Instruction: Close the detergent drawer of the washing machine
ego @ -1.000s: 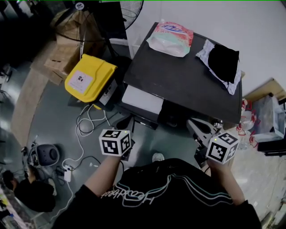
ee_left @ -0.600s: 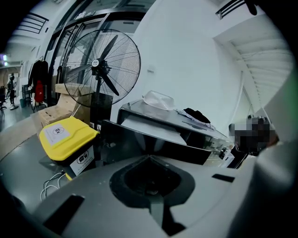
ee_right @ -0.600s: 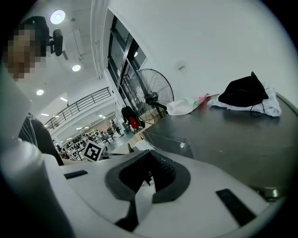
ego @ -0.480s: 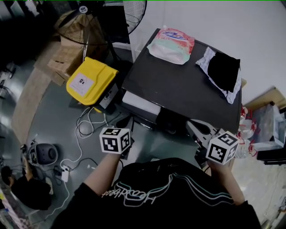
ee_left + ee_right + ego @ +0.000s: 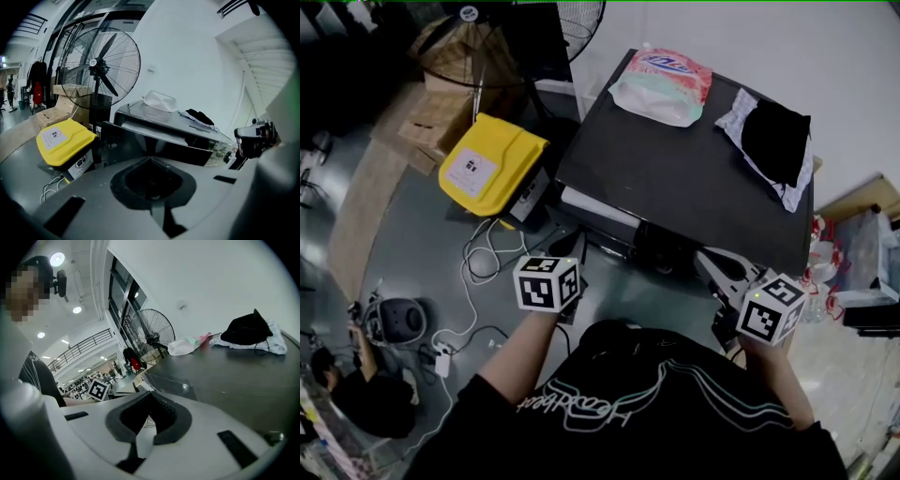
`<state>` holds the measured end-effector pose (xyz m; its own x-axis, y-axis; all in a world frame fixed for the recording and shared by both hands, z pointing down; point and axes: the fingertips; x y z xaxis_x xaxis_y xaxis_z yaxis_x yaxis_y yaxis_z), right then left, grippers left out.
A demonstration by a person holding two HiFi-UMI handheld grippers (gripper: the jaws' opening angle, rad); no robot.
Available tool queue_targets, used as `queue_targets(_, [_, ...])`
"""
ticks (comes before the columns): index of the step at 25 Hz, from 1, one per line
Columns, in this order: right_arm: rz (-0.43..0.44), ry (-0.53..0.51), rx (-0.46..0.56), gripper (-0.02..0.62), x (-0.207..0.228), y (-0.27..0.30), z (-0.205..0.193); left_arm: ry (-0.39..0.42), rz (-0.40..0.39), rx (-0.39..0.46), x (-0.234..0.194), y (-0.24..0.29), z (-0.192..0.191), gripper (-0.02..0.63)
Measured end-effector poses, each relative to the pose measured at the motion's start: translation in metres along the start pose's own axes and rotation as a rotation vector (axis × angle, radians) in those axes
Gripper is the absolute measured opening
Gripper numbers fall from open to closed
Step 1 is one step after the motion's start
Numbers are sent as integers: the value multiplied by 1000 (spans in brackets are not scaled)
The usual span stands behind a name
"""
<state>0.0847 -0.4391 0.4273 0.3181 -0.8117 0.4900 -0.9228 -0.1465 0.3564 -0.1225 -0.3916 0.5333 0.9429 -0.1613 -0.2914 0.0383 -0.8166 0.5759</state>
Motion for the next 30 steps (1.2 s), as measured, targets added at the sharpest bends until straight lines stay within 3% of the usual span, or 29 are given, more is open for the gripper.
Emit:
queue_targets(16, [-72, 105, 10, 26, -12, 19, -14, 44, -97, -60, 0, 4, 3, 21])
queue_targets(30, [-119, 135, 35, 26, -23, 30, -33, 53, -137, -48, -3, 26, 18, 21])
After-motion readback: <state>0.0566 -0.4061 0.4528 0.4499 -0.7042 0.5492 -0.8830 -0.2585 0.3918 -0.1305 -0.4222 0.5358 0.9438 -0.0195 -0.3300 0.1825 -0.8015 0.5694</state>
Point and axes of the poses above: the fingertips, and each gripper's own axes: y forward along the fingers, x to its right, z out of its top, and after that the axes turned 2 degrees about z, right-handed
